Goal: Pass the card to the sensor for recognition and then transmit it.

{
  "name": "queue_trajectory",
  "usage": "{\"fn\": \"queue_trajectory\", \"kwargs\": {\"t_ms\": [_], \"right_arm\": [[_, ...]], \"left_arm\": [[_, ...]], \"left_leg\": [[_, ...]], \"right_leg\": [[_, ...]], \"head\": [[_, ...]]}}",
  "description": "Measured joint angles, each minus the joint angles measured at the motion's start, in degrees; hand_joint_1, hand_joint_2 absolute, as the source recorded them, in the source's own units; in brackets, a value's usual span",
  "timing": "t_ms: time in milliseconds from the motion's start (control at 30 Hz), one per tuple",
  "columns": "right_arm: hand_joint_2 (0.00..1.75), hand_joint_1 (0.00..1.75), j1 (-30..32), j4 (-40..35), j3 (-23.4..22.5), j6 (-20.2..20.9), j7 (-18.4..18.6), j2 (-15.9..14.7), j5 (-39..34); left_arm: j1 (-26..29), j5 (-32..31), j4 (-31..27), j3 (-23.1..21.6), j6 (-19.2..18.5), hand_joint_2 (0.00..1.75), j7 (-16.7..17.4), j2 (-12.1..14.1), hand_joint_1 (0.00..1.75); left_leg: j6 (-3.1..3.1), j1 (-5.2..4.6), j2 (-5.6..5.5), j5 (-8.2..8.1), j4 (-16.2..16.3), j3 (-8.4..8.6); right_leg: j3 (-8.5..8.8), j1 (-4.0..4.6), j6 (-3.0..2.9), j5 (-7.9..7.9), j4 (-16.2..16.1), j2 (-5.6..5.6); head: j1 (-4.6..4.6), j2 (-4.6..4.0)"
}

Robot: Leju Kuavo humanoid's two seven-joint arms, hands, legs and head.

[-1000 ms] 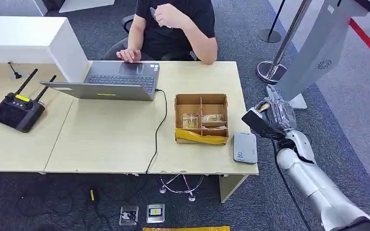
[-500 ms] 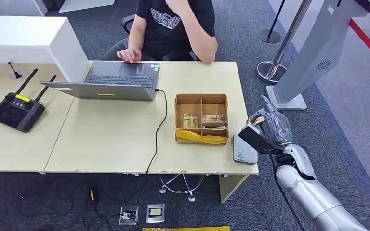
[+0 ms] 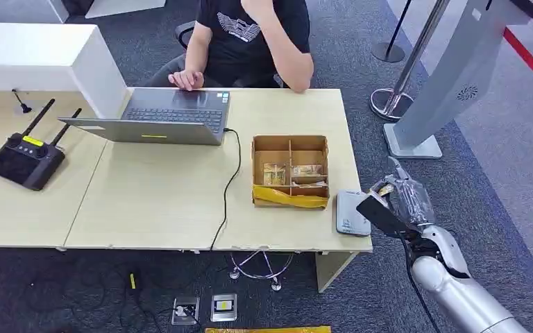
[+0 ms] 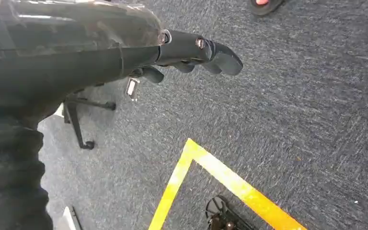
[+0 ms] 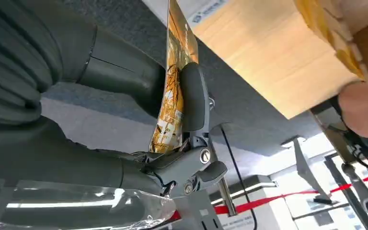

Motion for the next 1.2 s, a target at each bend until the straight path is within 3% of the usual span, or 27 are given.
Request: {"fn": "queue_trajectory", "kwargs": {"t_ms": [433, 867, 1200], "right_arm": [[1.75, 1.75, -0.57, -1.81, 2.66, 4.57, 1.92, -1.01, 0.0], [1.75, 1.75, -2.68, -0.83, 5.51, 5.12, 0.72, 3.34, 0.68], [1.75, 1.75, -2.85, 3.21, 5.51, 5.03, 0.53, 4.94, 1.35]], "left_arm": [[-0.04, -1.6, 0.2, 0.0, 0.0, 0.0, -0.55, 0.42, 0.0], [-0.07, -2.47, 0.46, 0.0, 0.0, 0.0, -0.55, 0.31, 0.0], [-0.04, -2.82, 0.48, 0.0, 0.0, 0.0, -0.55, 0.31, 0.0]], "left_leg": [[-0.02, 0.02, 0.02, -0.01, -0.01, 0.0], [-0.02, 0.02, 0.01, -0.01, -0.01, -0.01], [-0.02, 0.01, 0.01, -0.01, -0.01, -0.03]], "right_leg": [[0.0, 0.01, 0.0, 0.0, 0.01, 0.07], [-0.01, 0.01, -0.01, -0.01, 0.01, 0.04], [-0.01, 0.01, -0.01, -0.01, 0.01, 0.03]], "head": [[0.0, 0.0], [0.02, 0.0], [0.02, 0.0]]}}
